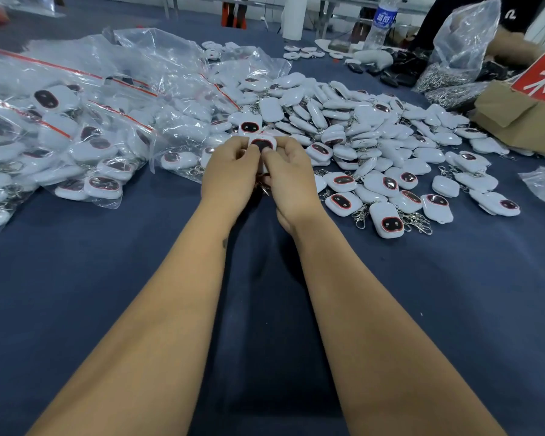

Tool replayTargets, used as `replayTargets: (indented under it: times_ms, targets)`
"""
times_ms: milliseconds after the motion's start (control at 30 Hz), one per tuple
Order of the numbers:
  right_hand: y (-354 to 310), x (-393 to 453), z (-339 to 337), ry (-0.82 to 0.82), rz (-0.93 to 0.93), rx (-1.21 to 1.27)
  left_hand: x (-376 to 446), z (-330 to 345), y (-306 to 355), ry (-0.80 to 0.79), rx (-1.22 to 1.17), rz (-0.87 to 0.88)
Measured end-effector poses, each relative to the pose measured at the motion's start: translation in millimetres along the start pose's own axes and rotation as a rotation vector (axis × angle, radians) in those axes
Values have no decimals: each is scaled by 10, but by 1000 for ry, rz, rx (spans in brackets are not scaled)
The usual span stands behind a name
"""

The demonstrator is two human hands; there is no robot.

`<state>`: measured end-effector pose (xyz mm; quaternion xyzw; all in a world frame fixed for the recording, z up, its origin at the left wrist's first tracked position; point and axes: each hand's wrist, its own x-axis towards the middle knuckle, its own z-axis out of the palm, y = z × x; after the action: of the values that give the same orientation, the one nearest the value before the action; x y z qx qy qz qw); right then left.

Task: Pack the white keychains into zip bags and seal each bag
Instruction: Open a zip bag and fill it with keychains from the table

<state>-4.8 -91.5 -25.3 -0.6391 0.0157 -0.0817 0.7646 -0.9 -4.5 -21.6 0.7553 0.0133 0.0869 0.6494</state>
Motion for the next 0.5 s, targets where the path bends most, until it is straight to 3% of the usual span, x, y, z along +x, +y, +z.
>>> replayTargets:
  times_ms: [333, 500]
  targets:
    - [-31, -15, -36, 20, -6, 74, -13, -87, 58, -76, -184, -45]
    - [-51, -34, -46, 7, 28, 118, -32, -96, 63, -79, -169, -28]
